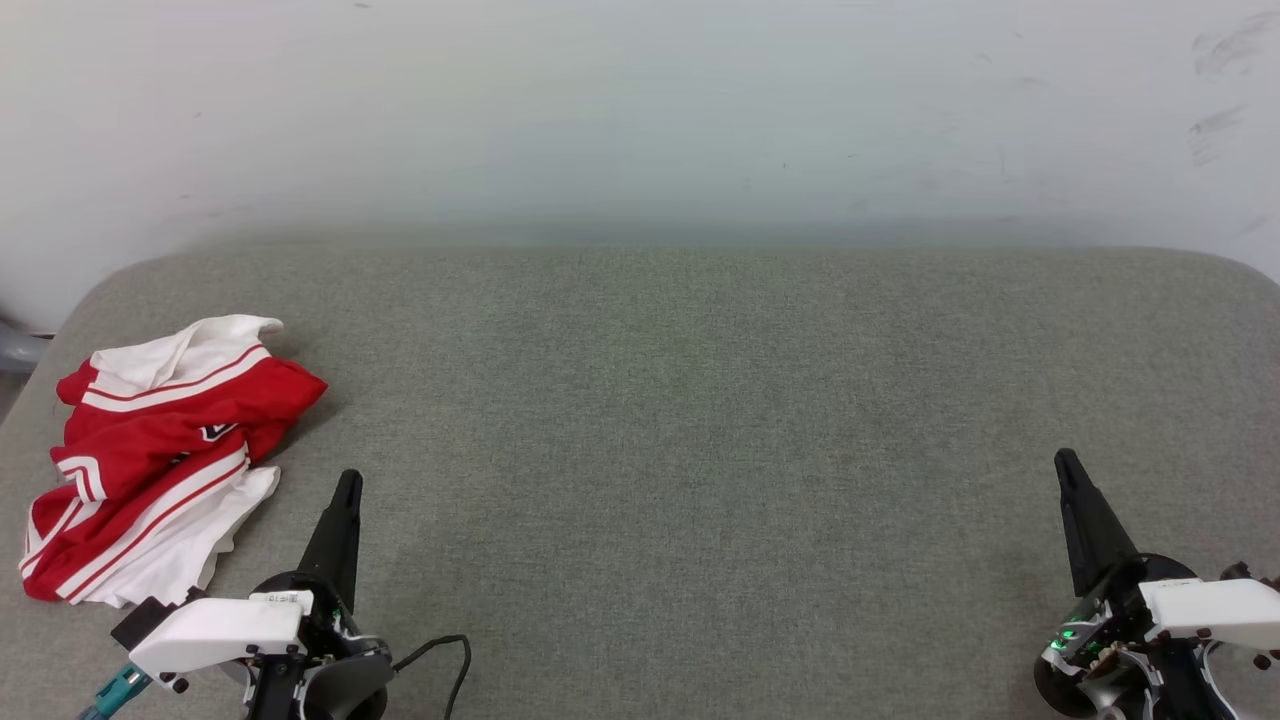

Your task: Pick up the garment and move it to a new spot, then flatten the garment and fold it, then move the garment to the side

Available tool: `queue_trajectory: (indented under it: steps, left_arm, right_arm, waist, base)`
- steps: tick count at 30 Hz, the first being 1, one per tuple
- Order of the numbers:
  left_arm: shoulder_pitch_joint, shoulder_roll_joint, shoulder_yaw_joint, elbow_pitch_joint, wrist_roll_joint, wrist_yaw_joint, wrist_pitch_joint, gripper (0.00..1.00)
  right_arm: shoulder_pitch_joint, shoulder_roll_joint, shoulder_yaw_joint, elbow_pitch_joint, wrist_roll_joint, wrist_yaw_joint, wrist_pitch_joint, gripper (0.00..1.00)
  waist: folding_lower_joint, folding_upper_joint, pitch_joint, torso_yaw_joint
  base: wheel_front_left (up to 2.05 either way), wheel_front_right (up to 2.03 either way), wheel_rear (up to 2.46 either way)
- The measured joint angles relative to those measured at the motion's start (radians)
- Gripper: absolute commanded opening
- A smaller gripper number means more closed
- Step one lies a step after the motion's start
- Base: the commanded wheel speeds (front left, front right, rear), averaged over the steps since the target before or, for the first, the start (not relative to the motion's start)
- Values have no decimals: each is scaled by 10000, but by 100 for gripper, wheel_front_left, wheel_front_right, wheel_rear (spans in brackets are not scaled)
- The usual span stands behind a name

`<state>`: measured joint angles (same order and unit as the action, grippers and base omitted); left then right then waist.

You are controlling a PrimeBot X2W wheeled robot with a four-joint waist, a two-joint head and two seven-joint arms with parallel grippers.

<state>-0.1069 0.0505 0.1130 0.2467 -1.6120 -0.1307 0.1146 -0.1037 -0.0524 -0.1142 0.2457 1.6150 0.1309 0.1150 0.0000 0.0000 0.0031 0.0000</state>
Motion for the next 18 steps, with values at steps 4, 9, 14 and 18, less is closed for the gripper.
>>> queue_trajectory:
  steps: [4,9,14,18]
  left_arm:
    - [0,0,6,0,0,0,0,0]
    - [0,0,4,0,0,0,0,0]
    - [0,0,2,0,0,0,0,0]
    - [0,0,4,0,0,0,0,0]
  right_arm:
    - [0,0,-2,0,0,0,0,0]
    - [0,0,0,0,0,0,0,0]
    - [0,0,0,0,2,0,0,0]
    - [0,0,0,0,2,0,0,0]
  waist:
    - [0,0,0,0]
    - [0,0,0,0]
    - [0,0,0,0]
    - [0,0,0,0]
  base:
    - [0,0,0]
    - [0,0,0]
    - [0,0,0]
    - [0,0,0]
